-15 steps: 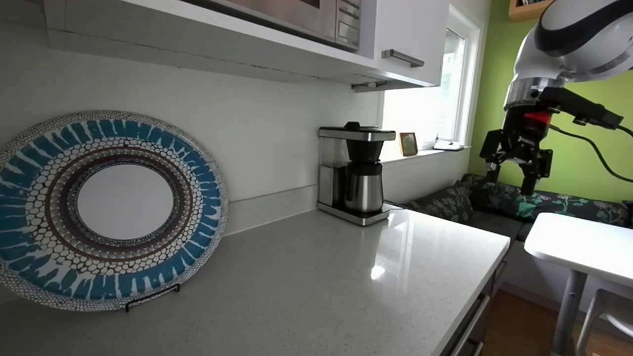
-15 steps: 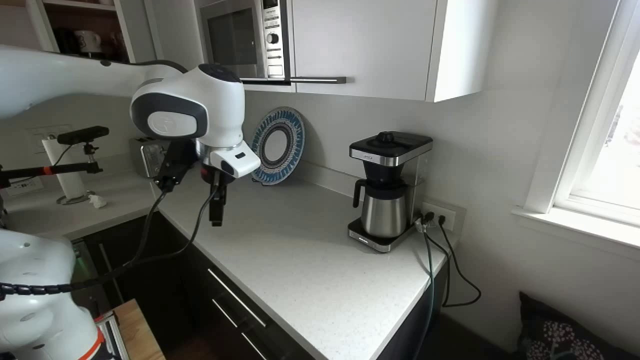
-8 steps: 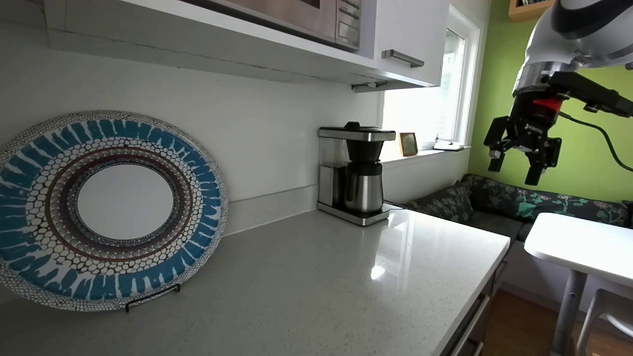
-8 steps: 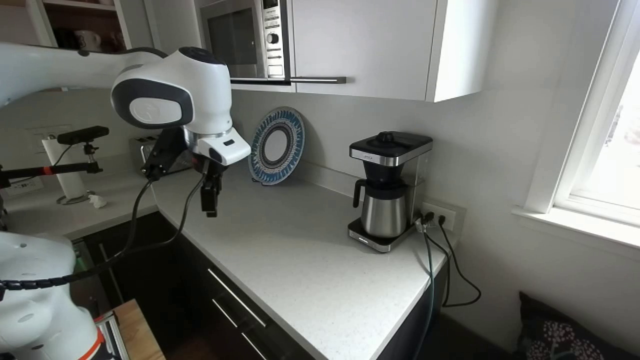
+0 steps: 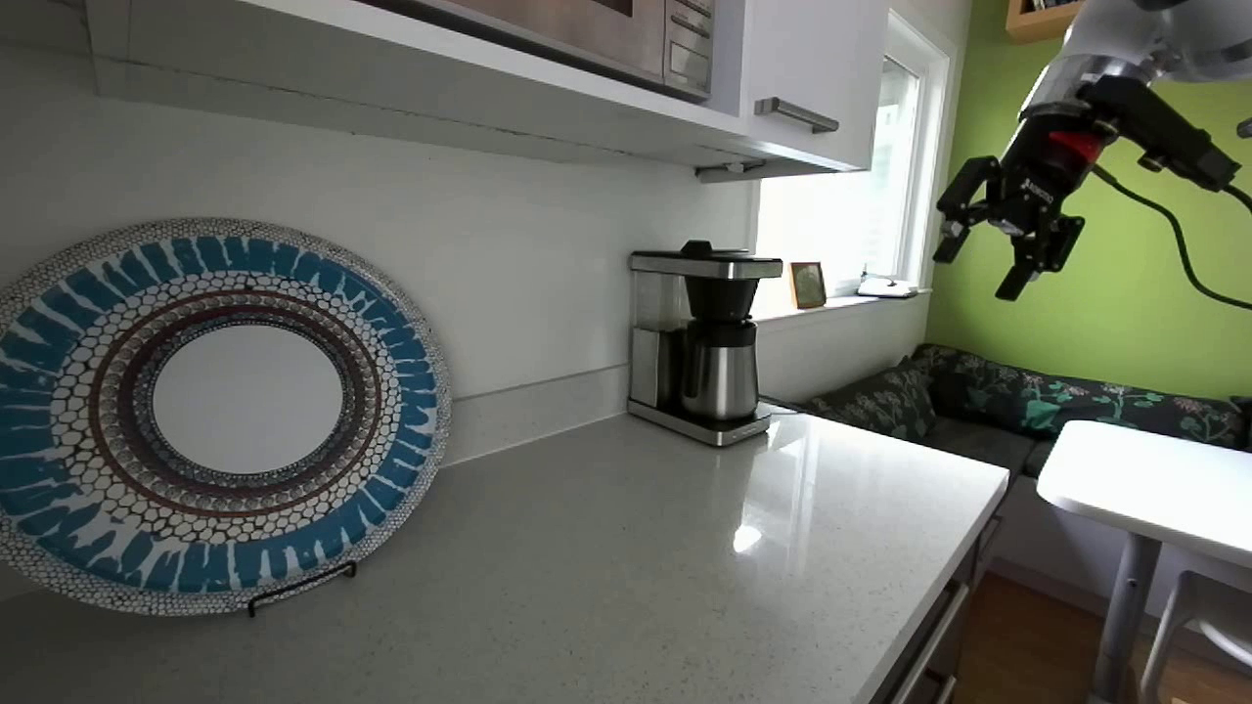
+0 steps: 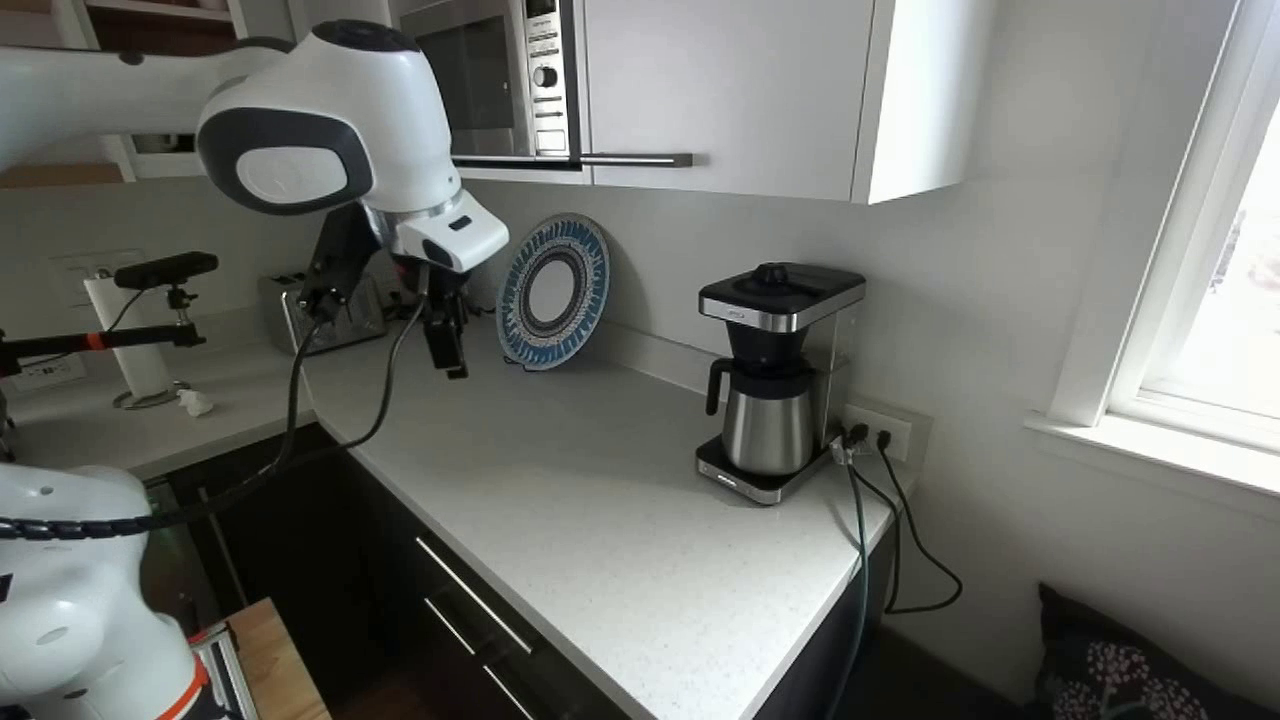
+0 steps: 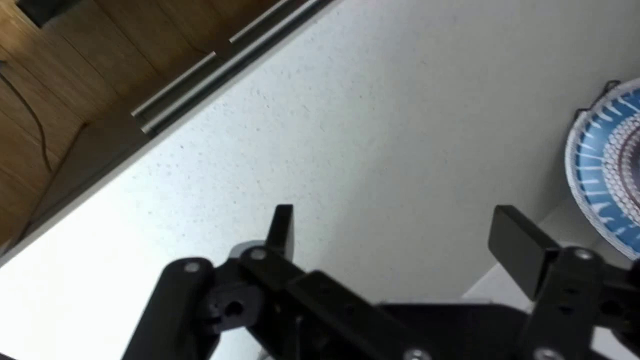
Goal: Shift the cup from the cabinet on the right to the counter
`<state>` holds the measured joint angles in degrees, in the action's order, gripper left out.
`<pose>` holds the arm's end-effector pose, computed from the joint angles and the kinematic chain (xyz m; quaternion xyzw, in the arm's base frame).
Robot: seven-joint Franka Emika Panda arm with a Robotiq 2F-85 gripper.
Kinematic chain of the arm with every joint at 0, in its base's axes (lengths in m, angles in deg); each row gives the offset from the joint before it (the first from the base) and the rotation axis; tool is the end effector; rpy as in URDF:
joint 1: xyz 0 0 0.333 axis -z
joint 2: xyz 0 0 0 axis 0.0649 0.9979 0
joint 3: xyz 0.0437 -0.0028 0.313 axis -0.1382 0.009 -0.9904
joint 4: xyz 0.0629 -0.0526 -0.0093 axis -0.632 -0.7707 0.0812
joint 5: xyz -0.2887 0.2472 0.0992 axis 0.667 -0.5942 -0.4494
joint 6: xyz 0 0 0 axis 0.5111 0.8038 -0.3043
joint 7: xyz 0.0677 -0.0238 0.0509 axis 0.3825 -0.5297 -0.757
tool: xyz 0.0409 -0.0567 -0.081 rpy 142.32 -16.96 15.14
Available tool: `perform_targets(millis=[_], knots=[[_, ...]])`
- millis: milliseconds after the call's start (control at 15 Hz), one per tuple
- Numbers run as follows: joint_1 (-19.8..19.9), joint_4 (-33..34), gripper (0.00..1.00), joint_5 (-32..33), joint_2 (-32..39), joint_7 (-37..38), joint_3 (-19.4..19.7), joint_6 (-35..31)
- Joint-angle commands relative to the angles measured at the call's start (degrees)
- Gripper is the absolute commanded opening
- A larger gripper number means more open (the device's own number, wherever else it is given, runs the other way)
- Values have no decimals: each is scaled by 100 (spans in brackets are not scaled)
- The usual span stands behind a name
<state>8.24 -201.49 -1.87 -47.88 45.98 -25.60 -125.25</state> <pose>0.3296 -0.1259 0.6078 -0.9381 0.2740 -0.0880 0.1929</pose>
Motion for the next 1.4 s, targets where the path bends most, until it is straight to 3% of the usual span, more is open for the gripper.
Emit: perform_targets(millis=[0,267,867,1333], knots=[[-36,377,100,-366,61,30,61,-304],[-67,599,100,-460,84,-37,38,-584],[-38,606,100,-344,53,4,22,-512],[-52,1208,100,-760,72,158,241,-573]])
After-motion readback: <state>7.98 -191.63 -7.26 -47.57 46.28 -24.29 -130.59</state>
